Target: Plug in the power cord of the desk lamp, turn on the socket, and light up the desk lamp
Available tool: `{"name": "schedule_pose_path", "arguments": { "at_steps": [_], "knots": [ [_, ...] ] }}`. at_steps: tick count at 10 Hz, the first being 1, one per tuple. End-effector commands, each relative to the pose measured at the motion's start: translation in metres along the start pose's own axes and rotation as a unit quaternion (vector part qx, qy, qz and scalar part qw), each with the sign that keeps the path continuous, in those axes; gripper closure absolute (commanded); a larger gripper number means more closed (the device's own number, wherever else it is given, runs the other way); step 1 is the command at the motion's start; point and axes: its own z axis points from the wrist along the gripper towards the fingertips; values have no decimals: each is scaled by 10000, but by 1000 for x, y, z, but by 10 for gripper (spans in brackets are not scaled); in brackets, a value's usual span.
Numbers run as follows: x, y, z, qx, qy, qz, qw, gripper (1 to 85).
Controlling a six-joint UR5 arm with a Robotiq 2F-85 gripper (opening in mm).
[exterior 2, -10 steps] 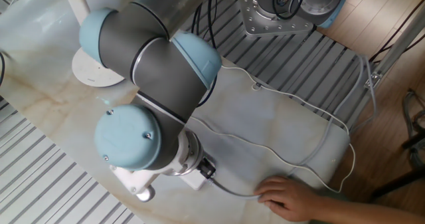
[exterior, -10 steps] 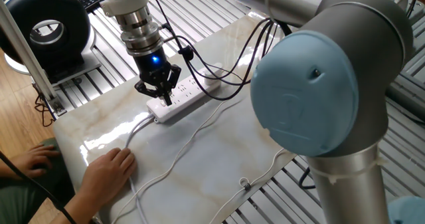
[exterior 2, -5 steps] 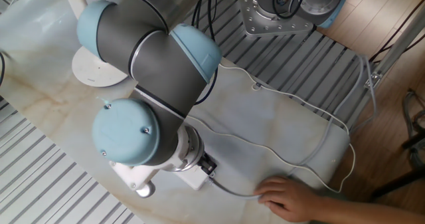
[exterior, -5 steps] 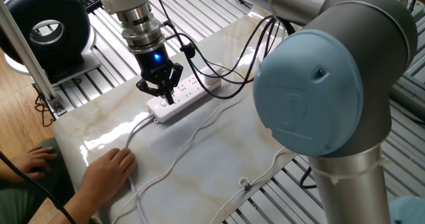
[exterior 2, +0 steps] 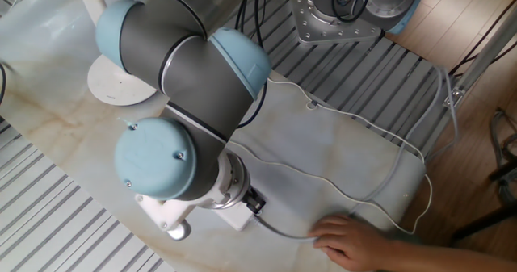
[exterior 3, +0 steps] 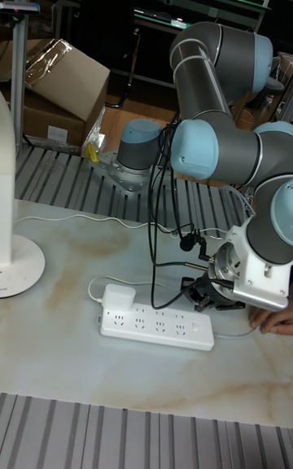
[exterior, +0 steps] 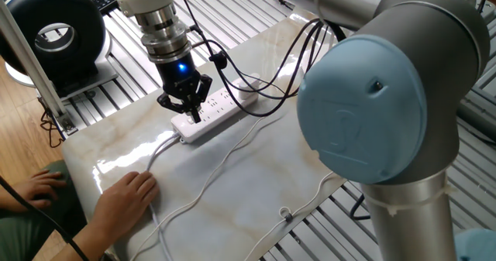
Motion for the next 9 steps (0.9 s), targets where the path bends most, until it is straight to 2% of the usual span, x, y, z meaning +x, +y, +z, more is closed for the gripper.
{"name": "schedule_pose_path", "arguments": {
  "at_steps": [1,3,5,6,8,9],
  "knots": [
    [-8,4,2,-74,-83,1,9999,847],
    [-7,6,2,-102,-73,-17,9999,847],
    [-5,2,2,-31,-27,15,10000,847],
    [-7,4,2,-58,-70,22,10000,847],
    [0,6,2,-108,60,82,9999,847],
    [-5,10,1,-178,-32,85,9998,847]
  ]
}}
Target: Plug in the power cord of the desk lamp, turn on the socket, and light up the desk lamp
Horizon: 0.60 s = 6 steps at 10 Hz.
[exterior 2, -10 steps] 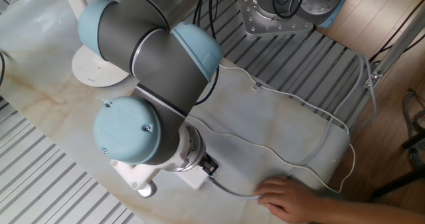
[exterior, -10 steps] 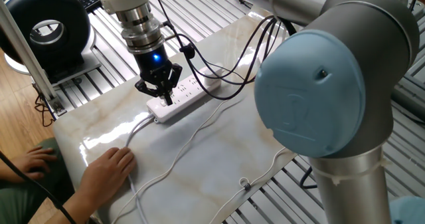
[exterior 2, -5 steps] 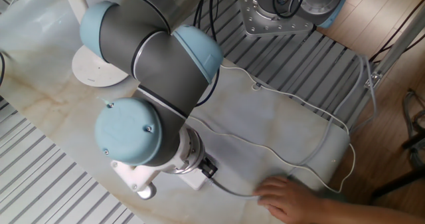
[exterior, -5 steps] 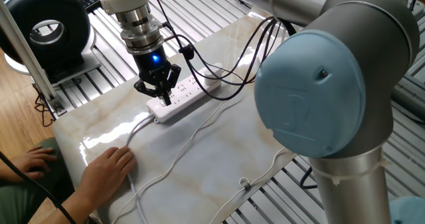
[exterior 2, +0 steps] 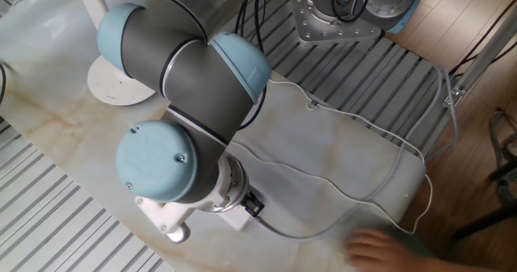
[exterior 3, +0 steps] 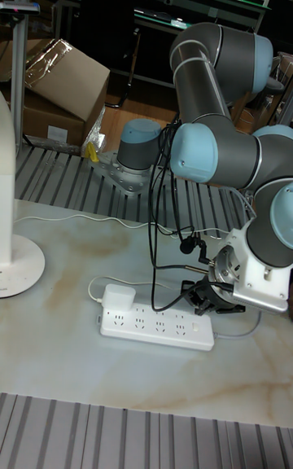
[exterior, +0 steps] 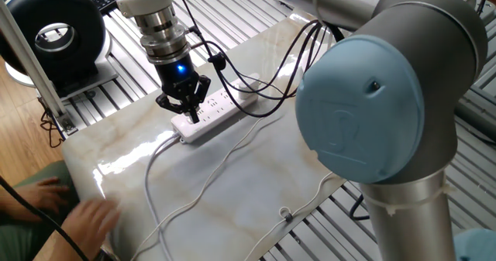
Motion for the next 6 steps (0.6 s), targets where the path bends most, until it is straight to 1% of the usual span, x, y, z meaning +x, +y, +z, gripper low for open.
{"name": "schedule_pose_path", "arguments": {
  "at_steps": [1,2,3,4,6],
  "knots": [
    [-5,10,-1,-195,-89,35,9998,847],
    [-8,10,-1,-197,-159,23,9997,847],
    [-9,6,-1,-132,-175,-24,9998,847],
    [-11,4,-3,-73,-121,-37,9999,847],
    [-24,1,-8,-50,-108,-68,9999,847]
  ]
}}
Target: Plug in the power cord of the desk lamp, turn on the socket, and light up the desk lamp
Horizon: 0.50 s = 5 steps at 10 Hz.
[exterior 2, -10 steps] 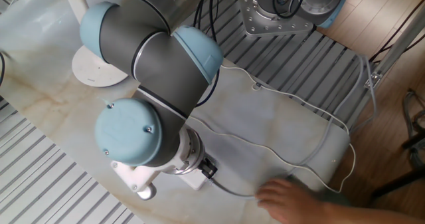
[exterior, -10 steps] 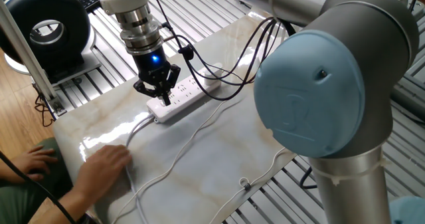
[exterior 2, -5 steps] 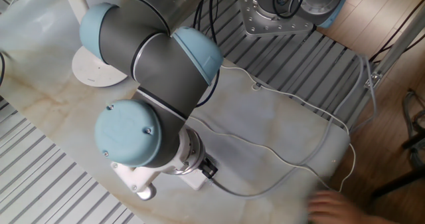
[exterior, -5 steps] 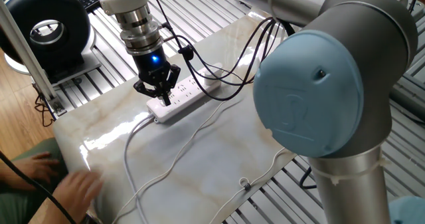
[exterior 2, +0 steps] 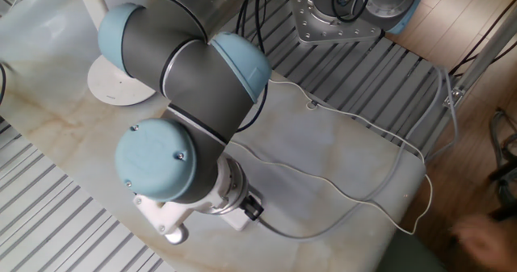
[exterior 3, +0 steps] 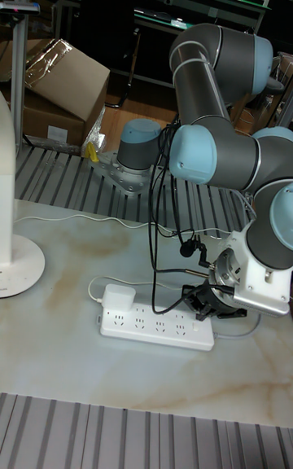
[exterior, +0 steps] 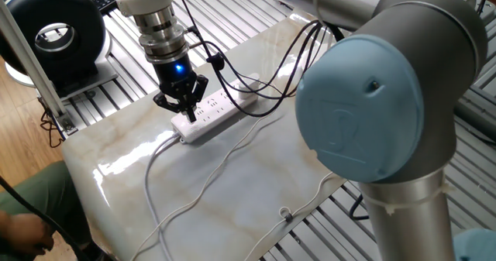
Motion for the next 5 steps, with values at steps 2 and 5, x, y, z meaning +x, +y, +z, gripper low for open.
{"name": "schedule_pose_path", "arguments": {
  "at_steps": [2,5],
  "knots": [
    [-12,1,-4,-67,37,-22,10000,847],
    [-15,5,1,-73,45,22,10000,847]
  ]
}}
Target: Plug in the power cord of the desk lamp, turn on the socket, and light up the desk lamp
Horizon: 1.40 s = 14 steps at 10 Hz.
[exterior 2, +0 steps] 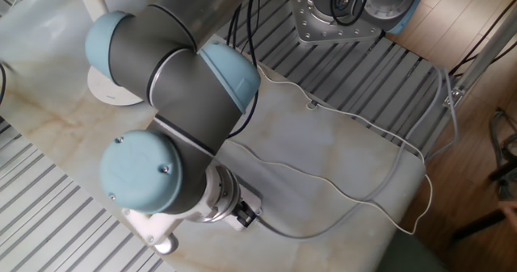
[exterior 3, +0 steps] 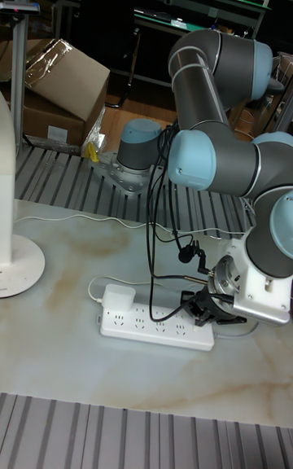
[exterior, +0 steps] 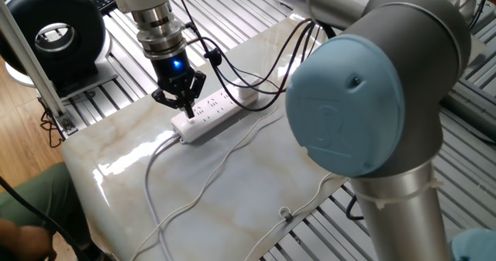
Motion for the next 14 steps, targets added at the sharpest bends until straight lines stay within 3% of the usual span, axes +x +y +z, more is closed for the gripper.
{"name": "schedule_pose_path", "arguments": {
  "at_steps": [1,14],
  "knots": [
    [-2,3,1,-28,54,6,10000,847],
    [0,0,10,14,120,-134,9998,847]
  ]
}}
